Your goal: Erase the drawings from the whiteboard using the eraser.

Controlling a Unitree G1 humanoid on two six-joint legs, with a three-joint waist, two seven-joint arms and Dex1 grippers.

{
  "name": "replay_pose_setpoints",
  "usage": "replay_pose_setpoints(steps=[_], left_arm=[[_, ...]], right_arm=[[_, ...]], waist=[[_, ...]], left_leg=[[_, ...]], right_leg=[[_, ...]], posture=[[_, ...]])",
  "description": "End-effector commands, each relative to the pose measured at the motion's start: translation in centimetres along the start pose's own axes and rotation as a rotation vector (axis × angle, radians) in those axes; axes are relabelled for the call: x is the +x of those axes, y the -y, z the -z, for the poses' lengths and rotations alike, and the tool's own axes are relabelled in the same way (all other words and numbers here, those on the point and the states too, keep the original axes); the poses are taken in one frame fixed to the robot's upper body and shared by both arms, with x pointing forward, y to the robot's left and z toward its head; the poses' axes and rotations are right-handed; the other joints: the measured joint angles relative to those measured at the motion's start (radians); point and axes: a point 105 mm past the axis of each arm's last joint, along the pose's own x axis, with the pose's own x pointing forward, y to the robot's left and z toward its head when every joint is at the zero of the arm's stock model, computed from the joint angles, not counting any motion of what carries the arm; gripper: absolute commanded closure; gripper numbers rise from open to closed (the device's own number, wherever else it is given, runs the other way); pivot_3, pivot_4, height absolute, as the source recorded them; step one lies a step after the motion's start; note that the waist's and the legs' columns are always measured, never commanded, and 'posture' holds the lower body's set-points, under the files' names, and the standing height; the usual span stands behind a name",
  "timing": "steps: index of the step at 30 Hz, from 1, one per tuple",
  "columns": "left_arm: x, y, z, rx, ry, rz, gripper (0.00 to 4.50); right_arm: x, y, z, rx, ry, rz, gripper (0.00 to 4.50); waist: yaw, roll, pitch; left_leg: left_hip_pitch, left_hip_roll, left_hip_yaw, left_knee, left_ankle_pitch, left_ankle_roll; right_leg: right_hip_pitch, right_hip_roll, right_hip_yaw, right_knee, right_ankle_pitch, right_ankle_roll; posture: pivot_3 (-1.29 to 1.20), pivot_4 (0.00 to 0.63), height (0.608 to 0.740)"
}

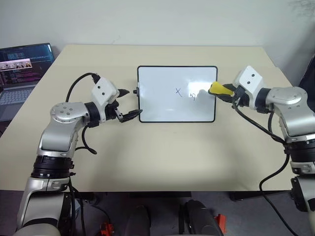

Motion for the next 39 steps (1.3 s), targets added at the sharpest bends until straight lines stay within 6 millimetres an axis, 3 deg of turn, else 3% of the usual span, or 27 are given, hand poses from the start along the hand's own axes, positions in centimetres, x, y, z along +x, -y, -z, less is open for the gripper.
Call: replay_pose_setpoints(steps=[1,15,30,39], left_arm=[[-0.4,-0.6,-1.6,0.066,0.025,-0.014,0.0],[0.0,-1.1,-2.3,0.108,0.028,0.007,0.0],[0.2,-1.0,-2.2,0.117,0.03,0.025,0.0],[0.3,-1.1,-2.3,0.122,0.033,0.029,0.0]], right_arm=[[-0.3,1.0,-1.6,-0.051,0.03,0.023,3.38],[0.4,0.6,-0.6,-0.066,0.004,0.007,3.38],[-1.2,0.4,0.5,-0.085,-0.102,-0.055,3.38],[-1.1,1.2,-0.4,-0.09,-0.071,-0.021,3.38]], waist=[[0.0,0.0,0.0],[0.0,0.0,0.0],[0.0,0.0,0.0],[0.0,0.0,0.0]], left_leg=[[0.0,0.0,0.0,0.0,0.0,0.0],[0.0,0.0,0.0,0.0,0.0,0.0],[0.0,0.0,0.0,0.001,0.0,0.0],[0.0,0.0,0.0,0.001,0.0,0.0]], right_leg=[[0.0,0.0,0.0,0.0,0.0,0.0],[0.0,0.0,0.0,0.0,0.0,0.0],[0.0,0.0,0.0,0.001,0.0,0.0],[0.0,0.0,0.0,0.001,0.0,0.0]], posture=[[0.0,0.15,0.74],[0.0,0.15,0.74],[0.0,0.15,0.74],[0.0,0.15,0.74]])
